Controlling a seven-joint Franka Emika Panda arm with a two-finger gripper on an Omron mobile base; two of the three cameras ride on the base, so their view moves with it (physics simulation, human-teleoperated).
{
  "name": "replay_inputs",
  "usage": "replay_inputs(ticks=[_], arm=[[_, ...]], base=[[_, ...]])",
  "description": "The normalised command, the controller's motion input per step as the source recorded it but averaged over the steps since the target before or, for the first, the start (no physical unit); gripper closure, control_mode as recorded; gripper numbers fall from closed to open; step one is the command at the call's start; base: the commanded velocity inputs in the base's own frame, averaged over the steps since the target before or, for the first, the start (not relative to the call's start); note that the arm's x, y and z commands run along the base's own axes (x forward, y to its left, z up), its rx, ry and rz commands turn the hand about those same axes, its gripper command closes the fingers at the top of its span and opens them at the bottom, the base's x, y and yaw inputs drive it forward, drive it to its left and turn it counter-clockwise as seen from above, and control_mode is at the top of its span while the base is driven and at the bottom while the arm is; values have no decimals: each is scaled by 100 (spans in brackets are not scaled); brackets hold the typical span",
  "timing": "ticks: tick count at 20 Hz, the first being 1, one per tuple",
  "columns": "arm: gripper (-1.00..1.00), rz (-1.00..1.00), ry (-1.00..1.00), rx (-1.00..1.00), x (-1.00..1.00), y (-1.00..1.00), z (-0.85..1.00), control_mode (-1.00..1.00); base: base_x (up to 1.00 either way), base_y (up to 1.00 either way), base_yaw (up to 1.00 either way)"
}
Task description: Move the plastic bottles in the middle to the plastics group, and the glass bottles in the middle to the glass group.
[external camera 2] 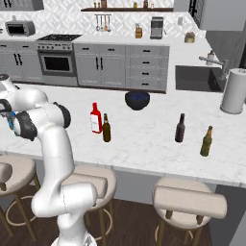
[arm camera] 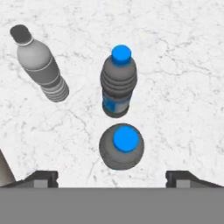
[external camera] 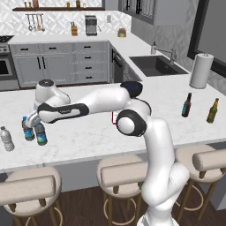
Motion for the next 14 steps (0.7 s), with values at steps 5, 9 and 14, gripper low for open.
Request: replay_inputs(ticks=[5,9,14], arm=[[-100,-4,0,0,-50,-61,19,-100],[-100,-6,0,0,-50,-76,14,-100],[-100,-10,0,1,-48,-81,15,-100]], base=[[0,0,0],[0,0,0],[0,0,0]])
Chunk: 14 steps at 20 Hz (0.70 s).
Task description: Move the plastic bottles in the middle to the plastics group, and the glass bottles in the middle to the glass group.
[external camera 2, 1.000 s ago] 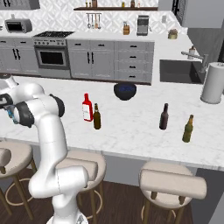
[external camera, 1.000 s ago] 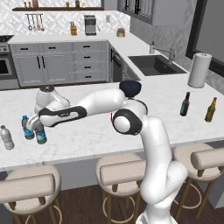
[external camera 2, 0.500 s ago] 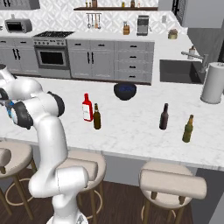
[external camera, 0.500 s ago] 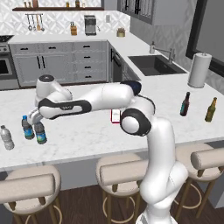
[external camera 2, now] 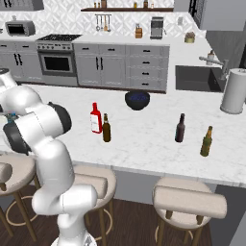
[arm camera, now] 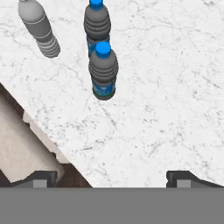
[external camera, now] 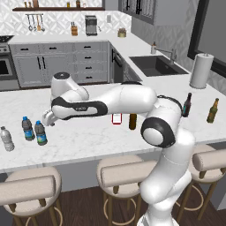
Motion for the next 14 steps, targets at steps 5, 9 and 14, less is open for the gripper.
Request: replay_inputs(ticks=[5,9,14], arm=[[-100,-16,3,2,-31,-82,17,-100],[-100,-19,0,1,-4,-70,26,-100],[-100,-19,0,0,0,-67,21,-100]], base=[[0,0,0],[0,0,0],[0,0,0]])
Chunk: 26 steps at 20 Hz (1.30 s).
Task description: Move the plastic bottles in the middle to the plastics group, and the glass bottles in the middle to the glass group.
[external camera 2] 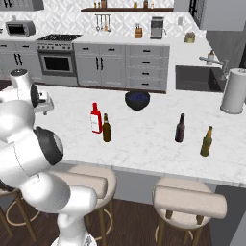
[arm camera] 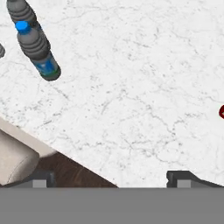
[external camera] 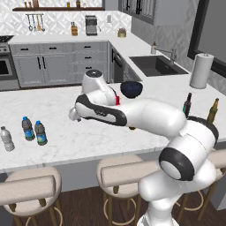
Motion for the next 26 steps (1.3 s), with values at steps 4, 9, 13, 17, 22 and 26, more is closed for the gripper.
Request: replay_inputs(ticks=[4,9,13,17,22,26], arm=[[-100,-30,0,0,13,-65,16,-100],[-100,-35,17,0,11,-74,23,-100],[-100,-20,15,0,0,-93,17,-100],[-100,-1,5,0,0,-96,8,-100],[-100,0,0,0,29,-53,2,-100],[-100,2,0,0,42,-40,0,-100]], base=[[0,0,0],[0,0,0],[0,0,0],[0,0,0],[0,0,0],[0,0,0]])
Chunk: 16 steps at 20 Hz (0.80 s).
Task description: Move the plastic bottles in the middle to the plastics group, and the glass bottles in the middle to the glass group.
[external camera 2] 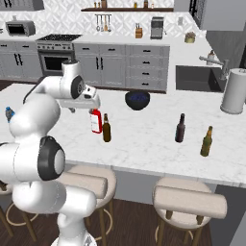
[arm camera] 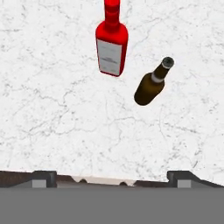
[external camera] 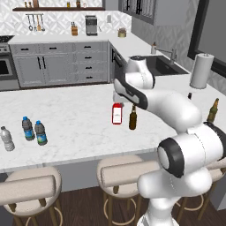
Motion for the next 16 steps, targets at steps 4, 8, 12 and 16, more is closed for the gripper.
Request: replay_inputs(ticks=[4,8,12,16], arm=[[-100,6,0,-1,27,-49,0,-100],[-100,9,1,0,21,-59,-1,-100],[-100,12,3,0,32,-34,-21,-100],[-100,12,0,0,40,-12,-38,-100]], base=[[0,0,0],[0,0,0],[0,0,0],[0,0,0]])
